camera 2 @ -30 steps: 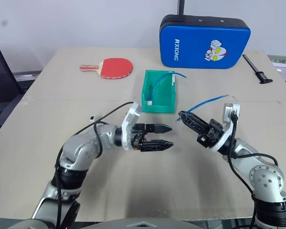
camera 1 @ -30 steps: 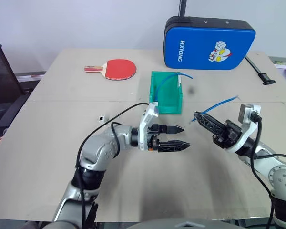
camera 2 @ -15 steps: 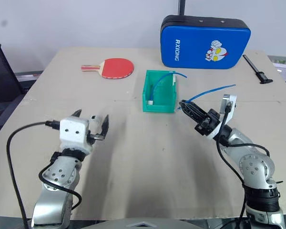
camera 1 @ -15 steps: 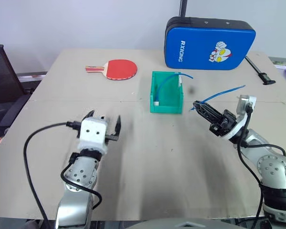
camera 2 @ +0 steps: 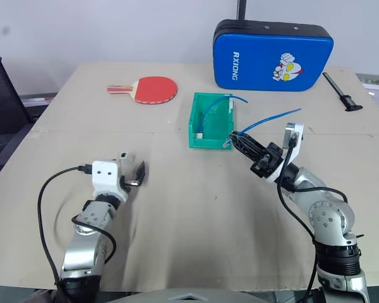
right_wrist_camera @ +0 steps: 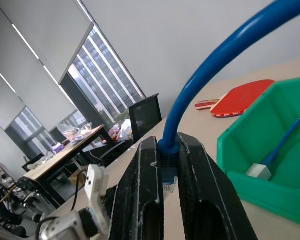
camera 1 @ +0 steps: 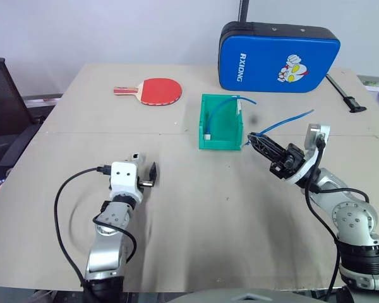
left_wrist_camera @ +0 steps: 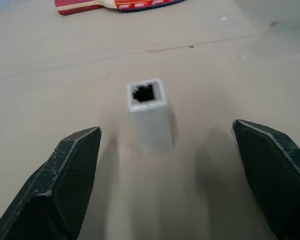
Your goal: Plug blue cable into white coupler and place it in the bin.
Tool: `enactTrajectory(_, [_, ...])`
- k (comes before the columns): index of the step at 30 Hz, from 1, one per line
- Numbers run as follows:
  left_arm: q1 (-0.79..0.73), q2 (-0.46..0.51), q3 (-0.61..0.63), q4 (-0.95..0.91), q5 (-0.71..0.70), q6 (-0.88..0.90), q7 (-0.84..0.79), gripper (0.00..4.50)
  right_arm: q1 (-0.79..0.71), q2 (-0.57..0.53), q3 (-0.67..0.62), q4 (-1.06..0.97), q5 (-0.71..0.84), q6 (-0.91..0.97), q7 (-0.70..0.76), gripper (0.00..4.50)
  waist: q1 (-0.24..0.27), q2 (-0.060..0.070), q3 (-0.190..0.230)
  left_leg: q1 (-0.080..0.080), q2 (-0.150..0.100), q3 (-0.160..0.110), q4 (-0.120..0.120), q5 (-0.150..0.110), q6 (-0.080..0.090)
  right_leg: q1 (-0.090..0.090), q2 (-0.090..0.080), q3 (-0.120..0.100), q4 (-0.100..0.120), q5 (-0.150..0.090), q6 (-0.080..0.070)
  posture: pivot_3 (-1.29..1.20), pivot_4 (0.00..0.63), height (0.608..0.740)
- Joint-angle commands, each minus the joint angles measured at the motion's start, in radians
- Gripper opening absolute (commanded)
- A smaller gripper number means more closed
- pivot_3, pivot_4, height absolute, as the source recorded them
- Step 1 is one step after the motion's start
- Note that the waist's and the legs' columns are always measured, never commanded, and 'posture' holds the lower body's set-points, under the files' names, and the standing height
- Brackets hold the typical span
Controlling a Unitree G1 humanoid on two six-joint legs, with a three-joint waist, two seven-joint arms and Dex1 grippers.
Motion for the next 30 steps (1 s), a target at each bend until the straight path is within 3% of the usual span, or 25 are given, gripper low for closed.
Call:
enactTrajectory(1, [-0.018, 0.031, 0.041, 0.065, -0.039, -0.004, -0.03, 4.3, 0.012, 0.01, -0.005, -0.049, -0.009, -0.014, -0.006, 0.0, -0.001, 0.0, 0.0, 0.0, 0.0, 0.0, 0.0, 0.0, 0.0, 0.0, 0.0, 0.0, 0.0, 0.0, 0.0, 0.0, 0.15, 0.681])
enactTrajectory(2, [-0.024, 0.037, 0.044, 0.08, -0.05, -0.005, -0.041, 4.3, 0.016, 0.013, -0.005, -0.052, -0.011, -0.015, -0.008, 0.0, 0.0, 0.0, 0.0, 0.001, 0.0, 0.001, 0.0, 0.0, 0.0, 0.0, 0.0, 0.0, 0.0, 0.0, 0.0, 0.0, 0.15, 0.681])
enactTrajectory(6, [-0.039, 0.06, 0.042, 0.116, -0.063, -0.02, -0.068, 2.6, 0.03, 0.021, -0.004, -0.064, -0.019, -0.016, -0.012, 0.0, 0.0, 0.001, -0.001, 0.001, 0.0, 0.002, 0.0, 0.0, 0.0, 0.0, 0.0, 0.0, 0.0, 0.0, 0.0, 0.0, 0.15, 0.681])
enactTrajectory(7, [-0.045, 0.064, 0.044, 0.124, -0.069, -0.023, -0.074, 1.92, 0.034, 0.024, -0.002, -0.069, -0.02, -0.017, -0.014, 0.0, 0.0, 0.001, -0.001, 0.001, 0.0, 0.002, 0.0, 0.0, 0.0, 0.0, 0.0, 0.0, 0.0, 0.0, 0.0, 0.0, 0.15, 0.681])
enactTrajectory(8, [-0.054, 0.07, 0.043, 0.134, -0.071, -0.038, -0.082, 1.71, 0.037, 0.027, 0.0, -0.073, -0.023, -0.017, -0.016, 0.0, 0.0, 0.001, -0.001, 0.001, 0.0, 0.002, 0.0, 0.0, 0.0, 0.0, 0.0, 0.0, 0.0, 0.0, 0.0, 0.0, 0.15, 0.681])
enactTrajectory(11, [-0.078, 0.082, 0.025, 0.145, -0.068, -0.089, -0.11, 0.48, 0.039, 0.028, 0.017, -0.088, -0.054, -0.025, -0.014, 0.0, 0.0, 0.001, -0.001, 0.001, 0.0, 0.001, 0.0, 0.0, 0.0, 0.0, 0.0, 0.0, 0.001, 0.0, 0.0, 0.0, 0.15, 0.681])
enactTrajectory(17, [-0.151, 0.073, -0.089, 0.067, -0.042, -0.141, -0.169, 0.36, -0.061, 0.026, 0.135, -0.114, -0.308, -0.142, -0.023, 0.0, 0.0, 0.001, 0.0, 0.0, -0.001, 0.003, 0.0, 0.0, 0.0, -0.001, -0.001, 0.001, -0.001, 0.0, 0.0, 0.0, 0.15, 0.681])
enactTrajectory(24, [-0.333, 0.008, -0.248, -0.058, 0.027, -0.114, -0.155, 0.36, -0.241, 0.103, 0.284, -0.034, -0.627, -0.345, -0.069, 0.0, 0.0, 0.0, 0.0, -0.002, -0.001, 0.002, 0.0, 0.0, -0.001, -0.001, 0.0, -0.001, -0.001, 0.0, 0.0, 0.0, 0.15, 0.681])
enactTrajectory(30, [-0.405, 0.044, -0.317, -0.082, 0.077, -0.112, -0.208, 0.36, -0.3, 0.176, 0.336, 0.072, -0.772, -0.462, -0.097, 0.0, -0.004, 0.0, 0.0, -0.001, -0.003, 0.003, -0.001, 0.002, -0.004, -0.002, 0.001, -0.001, -0.001, 0.0, 0.0, 0.0, 0.15, 0.681])
